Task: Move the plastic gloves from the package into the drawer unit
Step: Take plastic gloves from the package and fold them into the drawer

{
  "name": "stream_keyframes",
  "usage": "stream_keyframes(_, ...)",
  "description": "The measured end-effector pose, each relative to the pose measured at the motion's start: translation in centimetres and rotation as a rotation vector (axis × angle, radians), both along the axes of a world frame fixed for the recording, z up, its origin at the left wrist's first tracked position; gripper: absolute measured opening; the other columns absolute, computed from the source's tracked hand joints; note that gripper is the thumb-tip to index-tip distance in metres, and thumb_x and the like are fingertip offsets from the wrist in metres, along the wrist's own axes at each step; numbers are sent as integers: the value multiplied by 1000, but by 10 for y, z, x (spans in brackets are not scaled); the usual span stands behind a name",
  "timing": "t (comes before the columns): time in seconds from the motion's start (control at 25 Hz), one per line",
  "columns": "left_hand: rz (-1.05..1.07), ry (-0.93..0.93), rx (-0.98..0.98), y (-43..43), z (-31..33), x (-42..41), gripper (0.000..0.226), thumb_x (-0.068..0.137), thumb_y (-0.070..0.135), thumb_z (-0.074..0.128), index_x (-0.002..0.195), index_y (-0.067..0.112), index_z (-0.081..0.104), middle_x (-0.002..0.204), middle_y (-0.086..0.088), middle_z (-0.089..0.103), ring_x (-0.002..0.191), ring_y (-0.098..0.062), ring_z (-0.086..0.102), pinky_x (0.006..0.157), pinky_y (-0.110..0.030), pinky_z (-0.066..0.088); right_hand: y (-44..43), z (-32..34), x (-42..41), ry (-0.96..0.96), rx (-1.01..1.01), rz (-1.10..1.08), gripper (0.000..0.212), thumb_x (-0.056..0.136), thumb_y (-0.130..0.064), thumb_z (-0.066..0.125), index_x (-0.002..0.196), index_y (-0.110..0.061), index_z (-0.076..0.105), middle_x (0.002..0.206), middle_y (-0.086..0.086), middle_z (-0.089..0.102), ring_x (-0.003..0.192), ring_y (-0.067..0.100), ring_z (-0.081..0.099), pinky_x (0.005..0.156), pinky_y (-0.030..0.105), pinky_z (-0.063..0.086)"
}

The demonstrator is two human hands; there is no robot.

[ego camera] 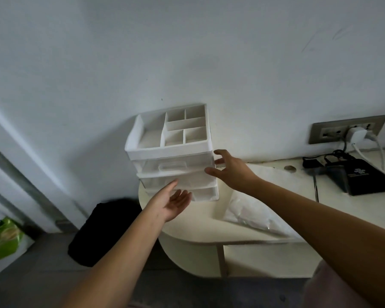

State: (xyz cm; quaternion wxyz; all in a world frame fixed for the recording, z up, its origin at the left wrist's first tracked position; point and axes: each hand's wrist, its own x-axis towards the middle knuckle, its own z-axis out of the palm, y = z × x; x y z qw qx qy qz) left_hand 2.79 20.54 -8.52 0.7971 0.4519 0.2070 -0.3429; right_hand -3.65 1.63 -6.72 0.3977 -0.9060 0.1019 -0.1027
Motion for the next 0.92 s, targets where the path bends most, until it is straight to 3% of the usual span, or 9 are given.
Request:
stream_keyframes(0.24,79,-51,29,-11,7,5,28,83,19,72,97,-1,59,96,-12,55,83,-21,56,65,-34,58,9,-2,9,-40,-43,-16,48,93,-42,52,131,-15,41,122,7,62,105,26,61,85,34,49)
stream_keyframes(0.36,52,-42,76,-6,4,-2,32,77,33,77,94,9,64,98,-9,54,82,-16,54,67,-28,52,6,3,12,13,41,41,46,92,-50,49,125,-19,43,110,7,66,91,24,64,78,31,48)
stream_keyframes(0.48,64,-42,110,2,6,-7,34,76,40,77,88,12,61,96,-8,54,85,-17,54,73,-30,51,6,4,15,29,85,80,48,89,-61,42,116,-22,48,103,4,67,89,21,65,78,31,45)
stream_keyframes(0.64,80,-82,123,6,3,-20,31,80,35,75,89,11,58,98,-2,55,91,-20,56,85,-37,50,4,5,21,-25,139,65,33,88,-57,48,99,-27,50,92,4,68,88,19,66,73,23,45)
stream_keyframes(0.76,64,-98,118,7,-4,-33,29,81,30,75,93,10,57,97,-2,54,96,-21,56,90,-42,50,-4,8,27,-49,151,66,25,89,-53,51,95,-28,47,87,7,67,87,22,65,75,28,46)
stream_keyframes(0.92,18,-72,93,12,-9,-46,28,81,22,72,95,5,55,89,-6,50,89,-23,57,93,-43,50,-8,8,25,-54,111,103,24,92,-49,49,96,-26,43,86,8,67,86,25,64,80,33,47)
